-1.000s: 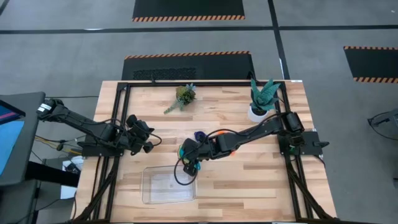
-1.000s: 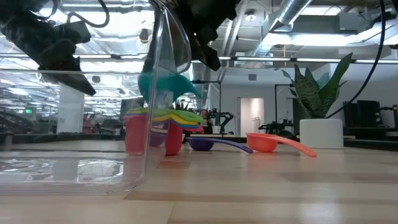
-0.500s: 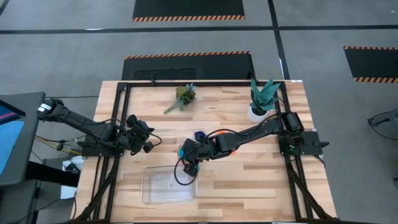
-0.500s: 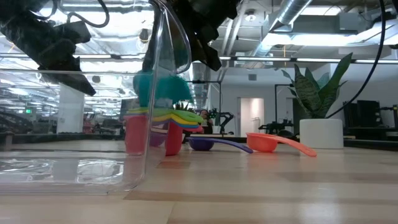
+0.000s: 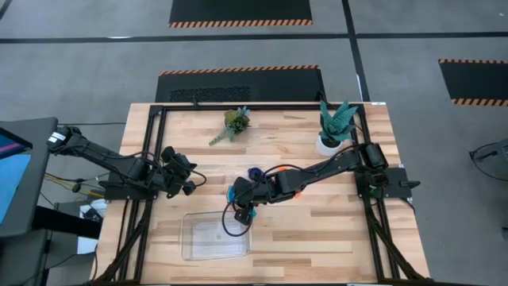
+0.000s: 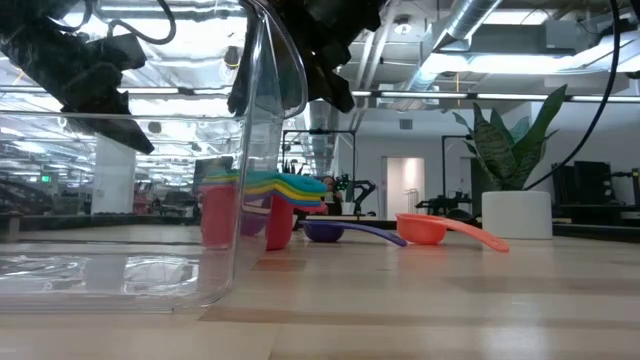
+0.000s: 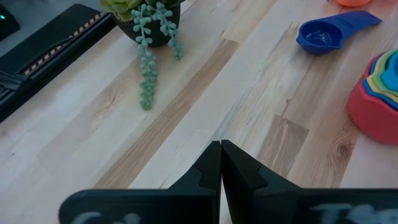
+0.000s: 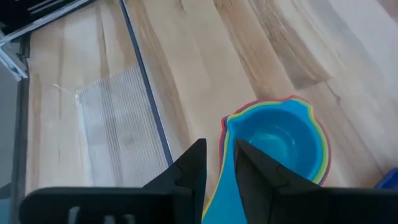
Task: Nest measuring cups in basket
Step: Stack the orange measuring cup on the light blue measuring cup
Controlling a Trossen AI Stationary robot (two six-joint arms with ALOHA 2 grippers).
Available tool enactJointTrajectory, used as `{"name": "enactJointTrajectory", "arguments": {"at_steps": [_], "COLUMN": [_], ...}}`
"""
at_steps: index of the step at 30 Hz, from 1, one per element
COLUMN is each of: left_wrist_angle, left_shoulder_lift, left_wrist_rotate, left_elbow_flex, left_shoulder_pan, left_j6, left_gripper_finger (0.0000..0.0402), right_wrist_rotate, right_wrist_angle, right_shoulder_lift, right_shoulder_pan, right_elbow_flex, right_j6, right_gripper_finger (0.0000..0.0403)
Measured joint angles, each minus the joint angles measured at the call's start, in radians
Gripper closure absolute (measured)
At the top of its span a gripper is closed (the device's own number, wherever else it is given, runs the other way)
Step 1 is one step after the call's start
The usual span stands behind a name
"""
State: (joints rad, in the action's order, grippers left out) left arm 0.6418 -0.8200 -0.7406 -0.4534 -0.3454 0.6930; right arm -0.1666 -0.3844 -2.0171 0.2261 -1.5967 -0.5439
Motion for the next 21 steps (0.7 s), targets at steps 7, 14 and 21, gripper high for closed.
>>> {"name": "enactJointTrajectory", "arguments": {"at_steps": [7, 14, 21], "left_wrist_angle": [0.000, 0.000, 0.005], "left_shoulder_lift": [0.000, 0.000, 0.000], "left_wrist_rotate": [0.000, 0.022, 0.027], "left_elbow_flex": [0.000, 0.000, 0.000], "left_shoulder_pan": [0.000, 0.000, 0.000], "left_j6": [0.000, 0.000, 0.000], "left_gripper_finger": [0.0401, 0.0402, 0.0401], "right_wrist_rotate": [-0.018, -0.045, -0.261], "right_wrist_angle": [0.045, -0.082, -0.493], "right_shoulder_lift": [0.001, 0.043, 0.143], "right_shoulder_pan": [-0.004, -0.032, -0.039], "right_elbow_flex": [0.000, -0.001, -0.001], "right_j6": [0.149, 0.187, 0.140], "right_gripper_finger": [0.0300, 0.0301, 0.0301]}}
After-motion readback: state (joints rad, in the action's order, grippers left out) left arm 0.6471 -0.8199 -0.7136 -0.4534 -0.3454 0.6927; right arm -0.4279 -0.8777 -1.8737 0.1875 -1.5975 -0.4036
